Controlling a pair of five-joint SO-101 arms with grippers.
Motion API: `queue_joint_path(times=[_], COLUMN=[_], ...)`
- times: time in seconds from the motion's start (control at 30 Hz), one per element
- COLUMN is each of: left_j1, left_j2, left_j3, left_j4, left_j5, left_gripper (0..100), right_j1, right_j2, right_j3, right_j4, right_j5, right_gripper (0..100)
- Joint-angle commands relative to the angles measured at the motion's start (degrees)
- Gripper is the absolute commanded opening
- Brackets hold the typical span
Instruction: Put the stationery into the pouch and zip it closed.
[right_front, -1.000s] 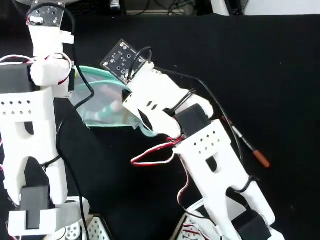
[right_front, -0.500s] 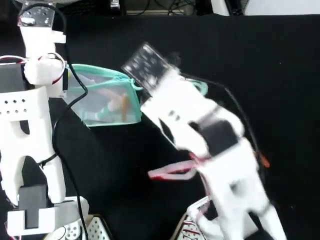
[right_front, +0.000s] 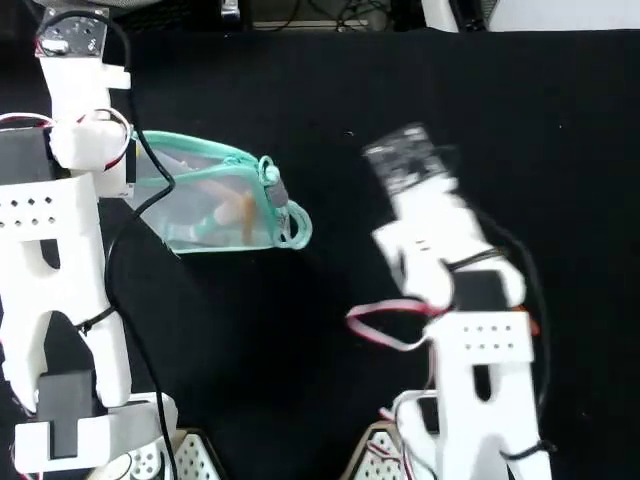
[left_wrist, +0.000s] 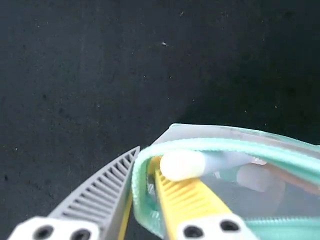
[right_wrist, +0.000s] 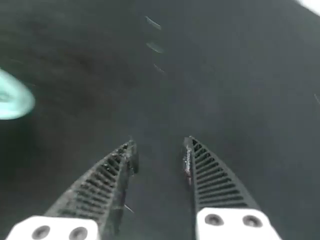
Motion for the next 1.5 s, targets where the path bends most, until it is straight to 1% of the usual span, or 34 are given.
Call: queue_joint_path(times=[0.0, 0.13, 0.37, 0.53, 0.67, 1.0, 1.13, 1.2, 1.3, 1.33, 1.47], left_j1=[-0.13, -0.22, -0.22, -0.22, -0.22, -0.22, -0.22, -0.22, -0.22, -0.22, -0.22], left_j2=[1.23, 1.23, 1.14, 1.14, 1.14, 1.14, 1.14, 1.14, 1.14, 1.14, 1.14], left_j3=[1.89, 2.15, 2.95, 2.95, 2.95, 2.95, 2.95, 2.95, 2.95, 2.95, 2.95], left_j4=[0.62, 0.62, 0.62, 0.62, 0.62, 0.62, 0.62, 0.62, 0.62, 0.62, 0.62], left_j5=[0.09, 0.09, 0.09, 0.09, 0.09, 0.09, 0.09, 0.09, 0.09, 0.09, 0.09], left_gripper=[3, 3, 3, 3, 3, 3, 3, 3, 3, 3, 3], right_j1=[10.11, 13.54, 13.71, 14.07, 12.84, 12.40, 11.69, 11.69, 11.60, 11.60, 12.13], right_j2=[8.57, 22.55, 42.24, 53.58, 60.00, 68.79, 72.22, 72.66, 72.48, 72.31, 66.95], right_j3=[-5.49, -13.85, -24.66, -31.69, -35.12, -42.86, -43.12, -43.74, -44.70, -44.97, -44.00], right_j4=[2.64, 7.21, 7.21, 5.10, 5.01, 5.10, 5.27, 6.86, 7.74, 7.91, 8.35], right_j5=[6.86, 12.40, 23.38, 24.35, 25.49, 26.90, 30.42, 30.86, 30.59, 30.51, 30.51], right_gripper=[15.2, 15.2, 15.2, 15.2, 15.2, 15.2, 14.8, 12.0, 0.6, 1.9, 1.2])
